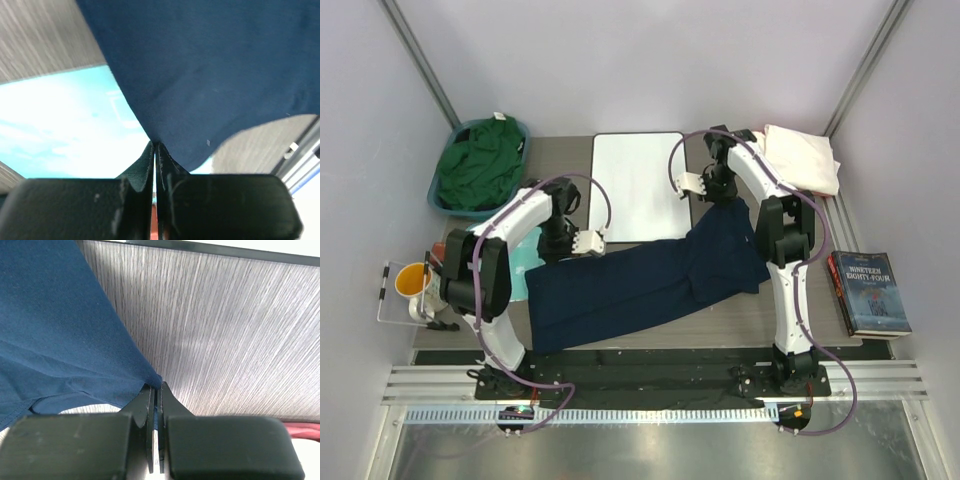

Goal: Fold and stack the t-shirts
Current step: Rotate the tshirt 80 degrees

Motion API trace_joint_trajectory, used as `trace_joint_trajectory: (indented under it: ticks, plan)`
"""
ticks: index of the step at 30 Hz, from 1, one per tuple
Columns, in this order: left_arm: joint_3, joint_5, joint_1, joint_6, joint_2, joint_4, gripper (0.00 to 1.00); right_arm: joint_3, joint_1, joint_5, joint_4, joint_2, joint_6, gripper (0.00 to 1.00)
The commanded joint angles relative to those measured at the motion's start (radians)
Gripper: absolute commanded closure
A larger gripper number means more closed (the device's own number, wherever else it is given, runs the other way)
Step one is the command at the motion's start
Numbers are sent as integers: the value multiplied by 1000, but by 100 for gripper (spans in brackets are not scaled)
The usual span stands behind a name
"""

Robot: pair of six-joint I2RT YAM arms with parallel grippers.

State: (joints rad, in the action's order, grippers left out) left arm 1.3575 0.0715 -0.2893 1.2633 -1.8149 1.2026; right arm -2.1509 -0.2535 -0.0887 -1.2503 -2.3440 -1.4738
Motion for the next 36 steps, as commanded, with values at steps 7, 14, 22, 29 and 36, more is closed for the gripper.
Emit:
trace_joint_trajectory:
  ticks: [7,14,22,29,36]
  plan:
    - [-95,5,-14,13,88,54,100,-119,0,27,17,94,-20,99]
    - [-133,-33,-17,12,123,57,100,-133,0,52,48,110,-33,99]
    - [-138,-36,-34,-22,115,20,100,-107,-46,86,338,34,-2,99]
    - [-138,-10,-36,-33,135,43,100,-161,-78,103,616,-87,6,99]
    - [-135,11,-47,-38,144,66,100,-181,-124,29,932,-188,30,99]
